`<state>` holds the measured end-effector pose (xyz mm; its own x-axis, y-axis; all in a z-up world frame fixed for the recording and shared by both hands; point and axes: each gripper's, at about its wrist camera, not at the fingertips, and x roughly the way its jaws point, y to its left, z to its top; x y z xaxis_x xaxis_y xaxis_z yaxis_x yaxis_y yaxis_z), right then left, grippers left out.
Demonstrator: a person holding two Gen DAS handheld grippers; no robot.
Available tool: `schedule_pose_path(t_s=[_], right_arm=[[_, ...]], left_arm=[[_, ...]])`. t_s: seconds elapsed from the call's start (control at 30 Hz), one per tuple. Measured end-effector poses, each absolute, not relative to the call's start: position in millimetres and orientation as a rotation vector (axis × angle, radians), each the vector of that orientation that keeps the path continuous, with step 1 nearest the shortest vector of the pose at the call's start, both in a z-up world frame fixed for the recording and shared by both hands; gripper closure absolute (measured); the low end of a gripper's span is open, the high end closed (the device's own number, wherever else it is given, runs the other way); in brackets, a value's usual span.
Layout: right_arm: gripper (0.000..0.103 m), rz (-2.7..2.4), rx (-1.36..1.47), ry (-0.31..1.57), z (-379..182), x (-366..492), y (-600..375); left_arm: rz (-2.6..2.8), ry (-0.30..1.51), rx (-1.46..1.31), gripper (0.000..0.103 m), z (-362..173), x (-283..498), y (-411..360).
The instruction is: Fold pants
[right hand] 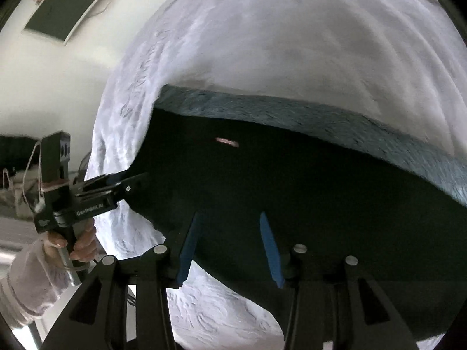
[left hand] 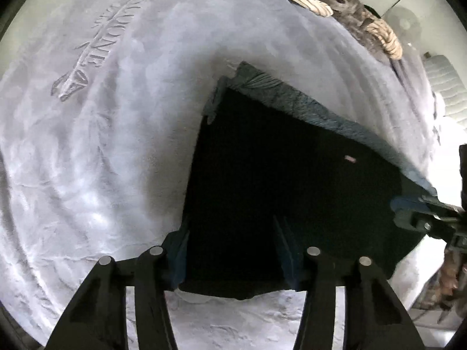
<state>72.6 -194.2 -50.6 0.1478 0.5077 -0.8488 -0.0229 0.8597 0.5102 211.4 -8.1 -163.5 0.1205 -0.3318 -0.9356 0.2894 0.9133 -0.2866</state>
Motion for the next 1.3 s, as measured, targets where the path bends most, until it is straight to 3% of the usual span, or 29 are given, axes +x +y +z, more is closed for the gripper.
schedule_pose_path(t_s=[0.3,0.47,0.57,0.7,0.87,1.0,1.03,1.07,1.13,1.2,1.3], right_arm=[[0.055,0.597,0.248,1.325,-49.1,203.6,-128.2],[0.055,0.685,0.11,1.425,-79.0,236.5,-83.3],[0.095,0.688,0.027,1.45,-84.6,234.6,-77.5],[0.099,0.754,0.034,1.373,-53.0,221.1,-80.5],[0.099,0.842,-0.038,1.379,-42.2,214.9,-56.2],[0.097,0.702,-0.032,1.437,-89.6,233.2,-44.6],[0.096,0.669,-0.02,1.458,-103.3,235.1,-44.6],[0.092,0.64,0.003,1.456,-109.7,234.9,-47.1],[0.086,0.607,0.06,1.422,-104.5,231.3,-56.6],[0.063,0.58,0.085,1.404,-91.2,223.8,-69.8],[0.058,0.522,0.121,1.363,-65.5,200.9,-101.6]], left_arm=[[-0.532,1.365,-0.023,0.05,-166.8,212.9,-22.1],[-0.553,1.344,-0.058,0.062,-167.1,215.2,-14.6],[-0.553,1.336,-0.094,0.064,-166.4,208.9,3.6],[-0.564,1.312,-0.102,0.067,-155.5,198.5,9.6],[-0.544,1.309,-0.061,0.067,-151.3,176.1,24.5],[-0.463,1.314,-0.114,0.066,-162.5,176.6,36.3],[-0.436,1.309,-0.109,0.061,-162.4,178.0,35.7],[-0.408,1.31,-0.096,0.05,-162.0,179.3,34.5],[-0.347,1.294,-0.06,0.039,-157.4,177.5,35.5],[-0.334,1.291,-0.049,0.039,-150.7,174.4,38.1],[-0.297,1.289,-0.026,0.039,-136.3,166.9,42.0]])
